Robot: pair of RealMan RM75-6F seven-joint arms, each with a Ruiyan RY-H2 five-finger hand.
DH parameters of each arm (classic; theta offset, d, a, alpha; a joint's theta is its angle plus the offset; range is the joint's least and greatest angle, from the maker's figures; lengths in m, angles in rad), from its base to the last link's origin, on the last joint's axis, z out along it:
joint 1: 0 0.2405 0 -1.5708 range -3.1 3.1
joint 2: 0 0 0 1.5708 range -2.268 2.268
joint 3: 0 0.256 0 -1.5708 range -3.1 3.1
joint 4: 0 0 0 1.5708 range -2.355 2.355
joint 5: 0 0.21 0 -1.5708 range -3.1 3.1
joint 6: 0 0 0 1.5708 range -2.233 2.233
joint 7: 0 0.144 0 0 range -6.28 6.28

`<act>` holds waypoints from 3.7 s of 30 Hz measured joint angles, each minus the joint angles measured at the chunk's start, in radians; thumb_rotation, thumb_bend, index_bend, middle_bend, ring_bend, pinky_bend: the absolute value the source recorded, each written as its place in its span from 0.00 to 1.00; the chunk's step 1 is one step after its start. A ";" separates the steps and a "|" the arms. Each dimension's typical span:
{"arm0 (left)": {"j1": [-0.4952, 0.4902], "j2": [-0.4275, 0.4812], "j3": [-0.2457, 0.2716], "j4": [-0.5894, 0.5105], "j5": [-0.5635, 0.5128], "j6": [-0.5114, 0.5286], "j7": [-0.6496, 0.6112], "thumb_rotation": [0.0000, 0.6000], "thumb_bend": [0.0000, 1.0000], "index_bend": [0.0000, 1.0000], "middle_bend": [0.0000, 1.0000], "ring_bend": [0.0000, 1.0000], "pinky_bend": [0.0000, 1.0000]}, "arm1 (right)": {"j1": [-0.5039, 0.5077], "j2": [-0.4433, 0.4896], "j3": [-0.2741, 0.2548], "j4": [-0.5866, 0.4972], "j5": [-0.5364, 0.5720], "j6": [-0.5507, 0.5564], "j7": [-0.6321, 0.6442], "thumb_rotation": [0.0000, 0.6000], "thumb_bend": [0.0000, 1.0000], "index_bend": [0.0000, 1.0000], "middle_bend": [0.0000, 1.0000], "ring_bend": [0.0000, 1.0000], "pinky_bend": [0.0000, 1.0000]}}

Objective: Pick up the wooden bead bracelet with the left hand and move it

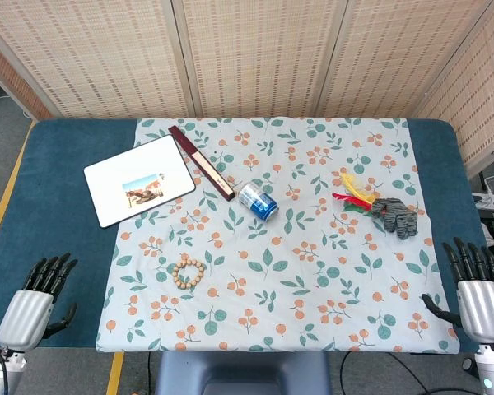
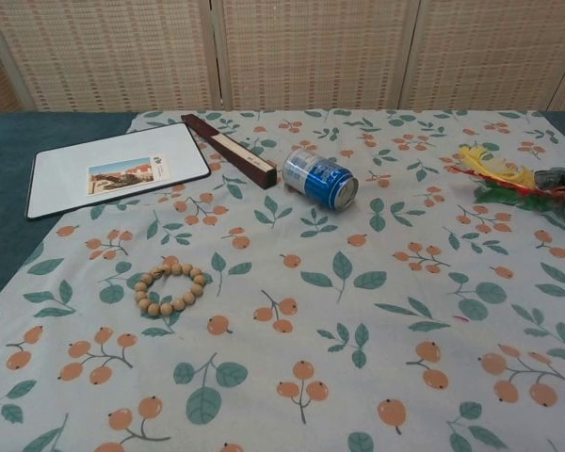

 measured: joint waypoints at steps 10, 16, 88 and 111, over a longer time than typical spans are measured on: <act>-0.049 -0.051 0.034 -0.003 0.155 -0.020 -0.052 1.00 0.47 0.13 0.20 0.10 0.00 | -0.016 0.007 0.024 -0.007 -0.013 -0.018 0.013 0.66 0.15 0.00 0.00 0.00 0.00; -0.130 -0.182 0.022 0.013 0.172 -0.177 0.090 1.00 0.47 0.19 0.23 0.10 0.00 | -0.020 0.014 0.030 -0.004 -0.022 -0.041 0.036 0.66 0.15 0.00 0.00 0.00 0.00; -0.514 -0.518 -0.825 0.442 -1.223 -0.442 0.618 1.00 0.80 0.76 0.85 0.49 0.06 | -0.082 0.103 0.075 -0.056 -0.067 -0.075 0.180 0.66 0.15 0.00 0.00 0.00 0.00; -0.316 -0.136 -0.952 0.265 -2.404 -1.685 0.371 0.25 0.48 0.46 0.50 0.20 0.00 | -0.070 0.097 0.069 -0.058 -0.069 -0.120 0.175 0.66 0.15 0.00 0.00 0.00 0.00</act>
